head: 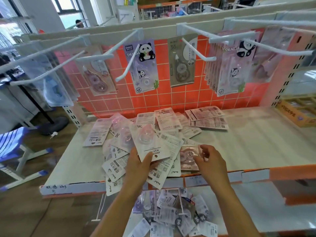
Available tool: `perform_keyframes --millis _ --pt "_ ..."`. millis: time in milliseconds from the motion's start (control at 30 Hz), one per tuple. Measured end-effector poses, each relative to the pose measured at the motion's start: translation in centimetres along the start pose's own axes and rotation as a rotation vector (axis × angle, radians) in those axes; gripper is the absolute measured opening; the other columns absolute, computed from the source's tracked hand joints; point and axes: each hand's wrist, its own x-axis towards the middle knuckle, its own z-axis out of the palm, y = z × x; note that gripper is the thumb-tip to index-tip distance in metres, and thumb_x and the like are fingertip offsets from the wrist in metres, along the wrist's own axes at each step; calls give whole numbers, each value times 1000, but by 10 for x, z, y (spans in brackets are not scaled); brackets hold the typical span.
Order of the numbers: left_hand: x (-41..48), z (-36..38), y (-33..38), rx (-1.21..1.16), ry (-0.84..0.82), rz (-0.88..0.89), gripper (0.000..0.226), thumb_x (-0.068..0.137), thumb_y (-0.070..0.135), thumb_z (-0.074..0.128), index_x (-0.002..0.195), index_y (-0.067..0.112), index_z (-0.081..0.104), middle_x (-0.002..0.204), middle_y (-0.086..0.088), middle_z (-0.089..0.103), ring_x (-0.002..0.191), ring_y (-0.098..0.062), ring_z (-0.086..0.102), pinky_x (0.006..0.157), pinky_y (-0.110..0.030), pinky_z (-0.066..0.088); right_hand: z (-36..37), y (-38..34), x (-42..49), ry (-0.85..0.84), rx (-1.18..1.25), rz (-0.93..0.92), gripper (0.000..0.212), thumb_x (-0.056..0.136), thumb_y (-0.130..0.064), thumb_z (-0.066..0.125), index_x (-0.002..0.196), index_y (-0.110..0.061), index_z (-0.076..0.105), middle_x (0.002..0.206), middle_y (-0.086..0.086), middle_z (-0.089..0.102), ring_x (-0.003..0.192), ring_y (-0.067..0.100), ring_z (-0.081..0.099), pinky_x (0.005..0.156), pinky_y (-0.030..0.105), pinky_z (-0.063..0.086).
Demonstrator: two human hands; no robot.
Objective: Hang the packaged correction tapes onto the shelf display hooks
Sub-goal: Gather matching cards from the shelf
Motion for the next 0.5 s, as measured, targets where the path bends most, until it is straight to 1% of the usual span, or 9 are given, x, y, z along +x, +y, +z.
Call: perform_keyframes --millis 100,167,233,300,333,367,433,467,500 --pt "-6 2 5 -78 -4 6 37 95 2 54 128 18 53 115 -2 68 100 -16 69 77 -30 58 0 -3 -3 1 39 -44 41 89 -21 64 128 -16 54 126 3 58 113 18 55 92 28 42" --pt "-11 2 7 -100 -15 18 36 94 0 55 125 19 55 112 0 70 99 -16 69 75 -28 58 1 -7 -8 14 76 -75 35 90 -19 62 125 -17 57 123 1 60 107 15 56 89 25 42" --pt "-15 0 6 -70 -33 35 38 92 1 58 125 20 56 108 0 71 98 -17 70 75 -32 58 2 -10 -14 25 134 -102 29 91 -19 60 120 -18 60 115 -3 63 100 10 55 82 17 40" --pt "-22 -3 4 -36 -61 34 37 91 0 59 123 17 56 104 0 73 95 -18 71 76 -36 58 2 -13 -21 28 211 -121 23 93 -20 59 117 -19 62 108 -7 64 96 6 56 75 4 39" --pt "-26 -4 4 -37 -85 27 36 90 -2 59 122 17 57 102 0 74 94 -19 71 76 -36 59 2 -15 -25 27 254 -129 21 94 -20 58 115 -21 62 106 -8 65 96 6 58 75 2 40" --pt "-30 -5 4 -37 -116 24 36 90 -3 59 120 18 57 102 0 74 95 -19 71 76 -36 58 2 -18 -29 23 303 -135 19 94 -20 57 112 -24 62 105 -9 65 97 6 59 80 7 44" --pt "-37 -7 5 0 -178 24 38 90 -3 60 119 21 58 102 1 74 94 -21 71 76 -37 58 4 -21 -37 24 401 -141 16 94 -21 56 105 -32 62 105 -8 68 100 8 63 90 27 51" --pt "-40 -10 5 22 -205 28 38 90 -2 60 118 23 58 100 2 75 93 -20 71 74 -36 58 5 -23 -42 26 437 -144 16 94 -22 56 103 -35 61 104 -8 69 100 9 65 91 33 52" --pt "-43 -12 4 32 -229 34 39 89 -3 60 116 26 59 99 3 75 92 -20 72 74 -35 59 6 -25 -46 26 469 -149 16 94 -23 56 102 -37 60 103 -8 70 99 8 66 90 35 53"
